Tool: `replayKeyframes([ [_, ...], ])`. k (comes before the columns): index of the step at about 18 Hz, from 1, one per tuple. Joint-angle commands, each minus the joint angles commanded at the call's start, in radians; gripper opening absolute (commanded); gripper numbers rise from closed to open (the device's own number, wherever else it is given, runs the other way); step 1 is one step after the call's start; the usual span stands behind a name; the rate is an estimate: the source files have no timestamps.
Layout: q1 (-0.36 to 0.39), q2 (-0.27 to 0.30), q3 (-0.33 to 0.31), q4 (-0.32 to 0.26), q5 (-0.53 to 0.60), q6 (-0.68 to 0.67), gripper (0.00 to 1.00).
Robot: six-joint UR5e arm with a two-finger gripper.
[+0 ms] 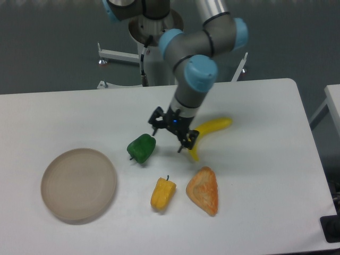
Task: Pick up the green pepper from the table
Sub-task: 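Lower the open gripper onto the green pepper and close it, then lift the grasped green pepper up off the table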
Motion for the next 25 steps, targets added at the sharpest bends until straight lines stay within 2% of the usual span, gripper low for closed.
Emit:
replayKeyframes([
  [3, -0.018, -0.002, -0.041, 0.074, 0.002, 0.003, 1.0],
  [13, -0.032, -0.011, -0.057, 0.08, 0.008, 0.012, 0.99],
  [14, -0.032, -0.011, -0.054, 0.08, 0.008, 0.011, 0.89],
  [16, -0.032, -0.011, -0.048, 0.08, 0.006, 0.014, 0.57],
  [17, -0.031, -0.012, -0.045, 0.08, 0.006, 0.014, 0.46],
  [18, -0.032, -0.012, -0.043, 0.08, 0.006, 0.015, 0.39],
  [20, -0.029, -0.012, -0.04, 0.08, 0.006, 0.018, 0.32],
  [25, -0.016, -0.008, -0.002, 0.078, 0.006, 0.021, 0.29],
])
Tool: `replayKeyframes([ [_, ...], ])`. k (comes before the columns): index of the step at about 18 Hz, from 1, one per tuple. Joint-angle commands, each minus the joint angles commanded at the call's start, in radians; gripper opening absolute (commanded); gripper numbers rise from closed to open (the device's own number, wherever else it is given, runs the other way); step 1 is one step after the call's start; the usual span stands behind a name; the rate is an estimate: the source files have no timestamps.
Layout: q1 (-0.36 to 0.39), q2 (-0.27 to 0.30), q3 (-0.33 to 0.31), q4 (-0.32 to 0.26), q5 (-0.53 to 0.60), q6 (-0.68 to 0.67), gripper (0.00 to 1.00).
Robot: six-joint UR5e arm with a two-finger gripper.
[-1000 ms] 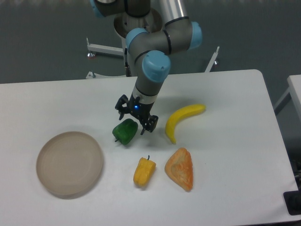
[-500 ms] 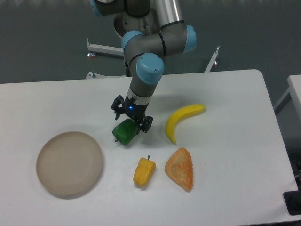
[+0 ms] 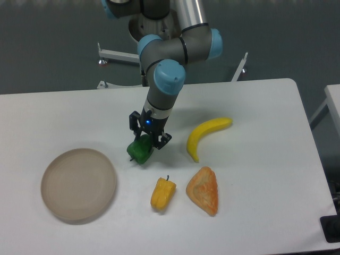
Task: Pick up the green pepper from the table
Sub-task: 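Lift the grasped green pepper up off the table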
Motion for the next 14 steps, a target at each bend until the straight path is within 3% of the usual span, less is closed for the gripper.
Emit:
replayKeyframes([
  [7, 0.126, 0.0, 0.112, -0.011, 0.012, 0.22, 0.29],
  [11, 0.201, -0.037, 0.23, -0.015, 0.017, 0.281, 0.29],
  [14, 0.212, -0.075, 0.316, -0.021, 0.064, 0.304, 0.29],
])
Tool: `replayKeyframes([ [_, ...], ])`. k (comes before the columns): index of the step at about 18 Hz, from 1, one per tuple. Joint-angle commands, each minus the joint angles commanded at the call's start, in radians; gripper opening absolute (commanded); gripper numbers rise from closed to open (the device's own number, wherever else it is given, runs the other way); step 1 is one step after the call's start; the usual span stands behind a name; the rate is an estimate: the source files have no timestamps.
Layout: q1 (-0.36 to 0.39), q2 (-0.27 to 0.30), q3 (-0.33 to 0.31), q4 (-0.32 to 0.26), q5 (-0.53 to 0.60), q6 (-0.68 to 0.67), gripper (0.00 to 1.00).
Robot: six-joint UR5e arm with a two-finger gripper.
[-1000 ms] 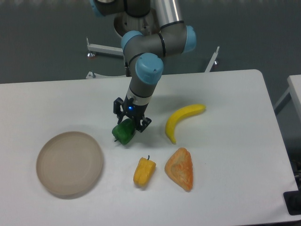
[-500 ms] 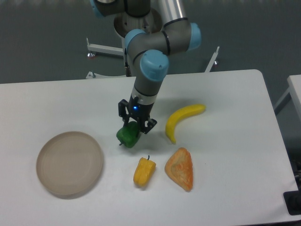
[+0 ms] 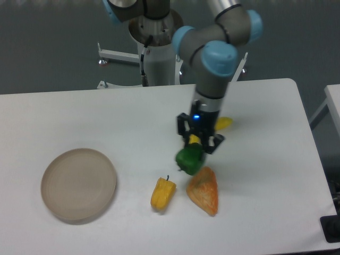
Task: Pick up the green pepper from the table
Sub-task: 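Lift the grasped green pepper up off the table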
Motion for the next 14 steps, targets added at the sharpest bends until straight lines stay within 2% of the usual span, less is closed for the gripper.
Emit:
replayKeyframes([
  [3, 0.003, -0.041, 0.074, -0.044, 0.089, 0.049, 0.29],
  [6, 0.0, -0.077, 0.132, -0.072, 0.109, 0.055, 0.29],
  [14, 0.0, -0.106, 0.161, -0.069, 0.111, 0.057, 0.29],
])
